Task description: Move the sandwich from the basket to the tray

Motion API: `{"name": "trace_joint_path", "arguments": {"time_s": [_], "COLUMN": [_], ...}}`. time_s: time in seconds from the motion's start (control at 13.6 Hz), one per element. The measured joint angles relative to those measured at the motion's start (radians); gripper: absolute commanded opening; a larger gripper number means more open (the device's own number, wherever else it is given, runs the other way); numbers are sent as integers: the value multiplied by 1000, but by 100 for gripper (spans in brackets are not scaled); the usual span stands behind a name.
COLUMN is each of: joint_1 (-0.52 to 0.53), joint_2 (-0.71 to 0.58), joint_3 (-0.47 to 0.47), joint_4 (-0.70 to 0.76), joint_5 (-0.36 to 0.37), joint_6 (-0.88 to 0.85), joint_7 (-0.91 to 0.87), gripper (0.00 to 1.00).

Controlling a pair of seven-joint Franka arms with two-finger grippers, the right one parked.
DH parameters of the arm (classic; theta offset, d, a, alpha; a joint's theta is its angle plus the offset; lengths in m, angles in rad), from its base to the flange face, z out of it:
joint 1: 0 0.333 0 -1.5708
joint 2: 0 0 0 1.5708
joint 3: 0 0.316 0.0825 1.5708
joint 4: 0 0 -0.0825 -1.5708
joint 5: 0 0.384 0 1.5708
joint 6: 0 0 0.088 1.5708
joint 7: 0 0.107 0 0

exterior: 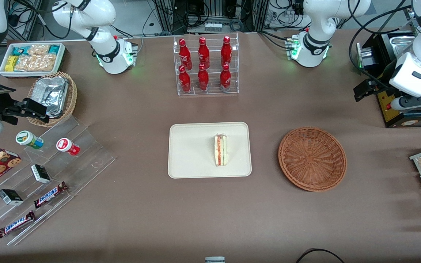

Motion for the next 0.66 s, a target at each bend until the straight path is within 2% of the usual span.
{"name": "trace_joint_path", "arguments": {"time_s": [0.37,0.66], "joint_1": [16,17], "joint_2": [2,8], "joint_3": [-1,-4], "joint_4": [3,32], "joint_5": [-3,-33], "joint_6": [18,19], "joint_7": [32,188], "gripper": [100,100]}}
